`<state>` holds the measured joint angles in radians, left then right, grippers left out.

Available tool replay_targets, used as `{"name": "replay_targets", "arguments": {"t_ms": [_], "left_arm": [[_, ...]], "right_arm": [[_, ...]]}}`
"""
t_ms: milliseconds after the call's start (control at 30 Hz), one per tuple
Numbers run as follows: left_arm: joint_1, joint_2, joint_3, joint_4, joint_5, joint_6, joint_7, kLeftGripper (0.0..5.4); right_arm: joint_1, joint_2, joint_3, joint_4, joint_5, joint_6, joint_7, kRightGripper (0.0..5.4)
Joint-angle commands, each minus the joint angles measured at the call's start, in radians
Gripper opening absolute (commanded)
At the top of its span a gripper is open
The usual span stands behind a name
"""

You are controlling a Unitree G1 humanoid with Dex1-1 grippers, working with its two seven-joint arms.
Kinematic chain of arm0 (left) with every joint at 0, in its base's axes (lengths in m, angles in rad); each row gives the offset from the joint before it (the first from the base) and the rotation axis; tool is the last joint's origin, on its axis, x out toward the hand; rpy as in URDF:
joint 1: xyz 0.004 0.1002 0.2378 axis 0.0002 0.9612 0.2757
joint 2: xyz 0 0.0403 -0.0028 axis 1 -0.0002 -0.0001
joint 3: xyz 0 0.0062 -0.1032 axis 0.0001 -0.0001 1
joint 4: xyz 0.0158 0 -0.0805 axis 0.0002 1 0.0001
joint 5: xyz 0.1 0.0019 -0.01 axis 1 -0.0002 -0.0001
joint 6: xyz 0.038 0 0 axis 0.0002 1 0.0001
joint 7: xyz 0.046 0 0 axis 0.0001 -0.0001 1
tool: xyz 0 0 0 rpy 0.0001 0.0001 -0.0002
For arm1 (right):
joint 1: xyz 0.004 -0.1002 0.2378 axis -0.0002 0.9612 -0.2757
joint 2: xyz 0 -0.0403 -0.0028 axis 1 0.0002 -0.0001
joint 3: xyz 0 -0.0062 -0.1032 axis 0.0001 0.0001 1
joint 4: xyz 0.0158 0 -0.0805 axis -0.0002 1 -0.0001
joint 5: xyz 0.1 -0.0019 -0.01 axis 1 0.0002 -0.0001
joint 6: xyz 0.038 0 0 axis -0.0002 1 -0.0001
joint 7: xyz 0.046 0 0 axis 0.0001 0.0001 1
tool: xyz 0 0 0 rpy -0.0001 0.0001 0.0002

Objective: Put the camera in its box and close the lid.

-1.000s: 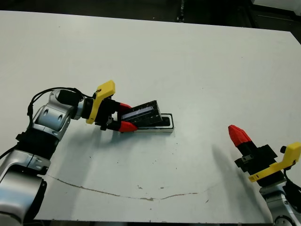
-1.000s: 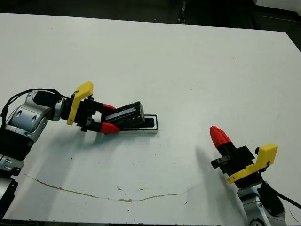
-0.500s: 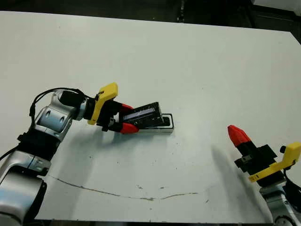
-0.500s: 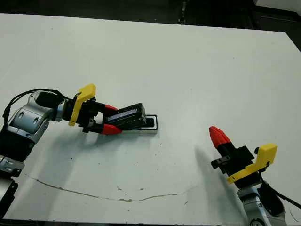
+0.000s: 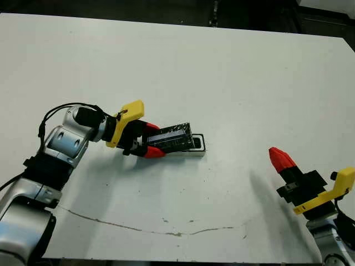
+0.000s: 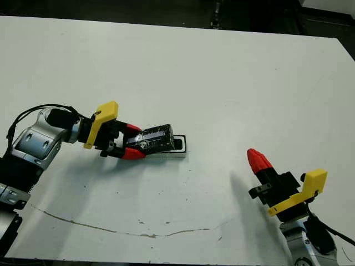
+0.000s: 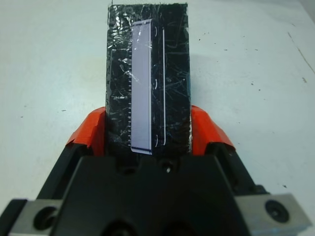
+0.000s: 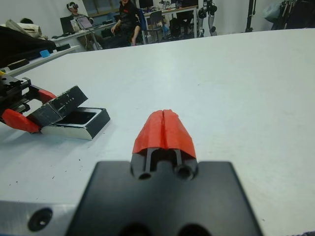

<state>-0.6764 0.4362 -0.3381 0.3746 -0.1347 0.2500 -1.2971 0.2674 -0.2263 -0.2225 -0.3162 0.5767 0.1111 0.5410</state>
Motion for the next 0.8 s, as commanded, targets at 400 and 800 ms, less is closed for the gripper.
{"name": "replay_targets", "arguments": {"t_ms": [400, 800], "left_arm": [[0.018, -0.173, -0.122, 0.13, 0.047, 0.003, -0.006, 3.15], [-0.049, -0.261, -0.14, 0.294, 0.067, -0.022, -0.046, 3.15]], "right_arm": [[0.018, -0.011, -0.007, 0.001, -0.006, 0.006, -0.006, 0.0], [0.018, -0.009, -0.005, 0.003, -0.007, 0.001, -0.005, 0.0]]}}
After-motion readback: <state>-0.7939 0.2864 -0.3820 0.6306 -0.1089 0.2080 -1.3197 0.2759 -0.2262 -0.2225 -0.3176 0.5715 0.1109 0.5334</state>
